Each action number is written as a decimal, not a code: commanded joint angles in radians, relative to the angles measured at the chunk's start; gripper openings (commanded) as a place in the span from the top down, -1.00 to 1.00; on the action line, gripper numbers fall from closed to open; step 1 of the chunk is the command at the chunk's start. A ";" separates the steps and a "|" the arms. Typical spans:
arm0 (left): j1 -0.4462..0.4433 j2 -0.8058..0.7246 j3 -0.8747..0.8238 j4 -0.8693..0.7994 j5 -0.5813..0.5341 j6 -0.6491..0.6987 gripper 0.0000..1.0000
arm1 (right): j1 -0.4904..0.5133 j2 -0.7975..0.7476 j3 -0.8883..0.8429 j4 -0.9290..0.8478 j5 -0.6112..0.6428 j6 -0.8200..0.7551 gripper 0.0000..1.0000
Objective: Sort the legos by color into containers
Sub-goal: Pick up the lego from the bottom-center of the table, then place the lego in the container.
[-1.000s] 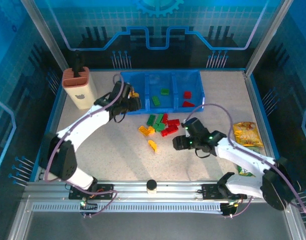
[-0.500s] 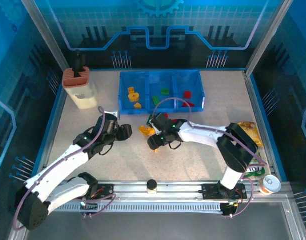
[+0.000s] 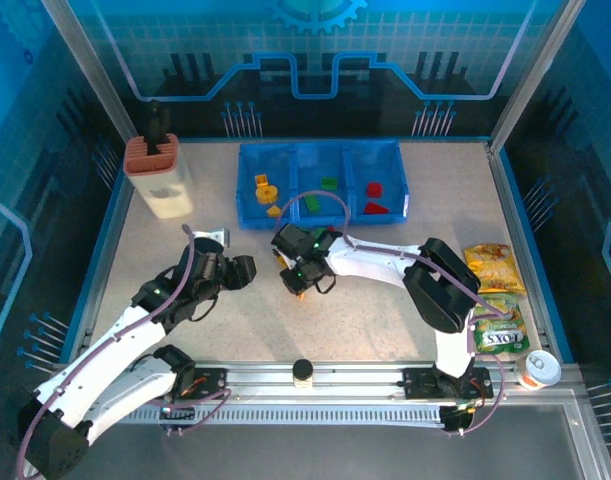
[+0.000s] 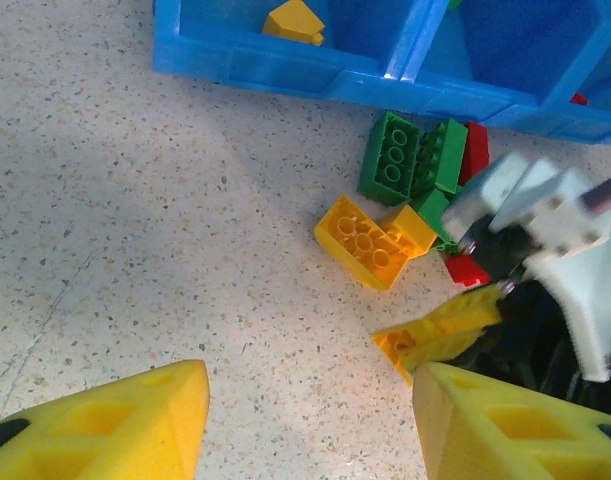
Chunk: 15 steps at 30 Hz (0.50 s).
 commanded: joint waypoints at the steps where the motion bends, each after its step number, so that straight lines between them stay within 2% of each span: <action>1: -0.007 -0.033 -0.014 -0.037 -0.019 -0.017 -0.14 | 0.003 0.016 0.126 -0.082 0.066 -0.030 0.69; 7: -0.008 -0.101 -0.041 -0.068 -0.004 -0.041 -0.14 | -0.060 0.140 0.435 -0.189 0.124 -0.078 0.66; 15: -0.028 -0.169 -0.057 -0.112 0.010 -0.076 -0.15 | -0.177 0.470 0.959 -0.395 0.161 -0.073 0.65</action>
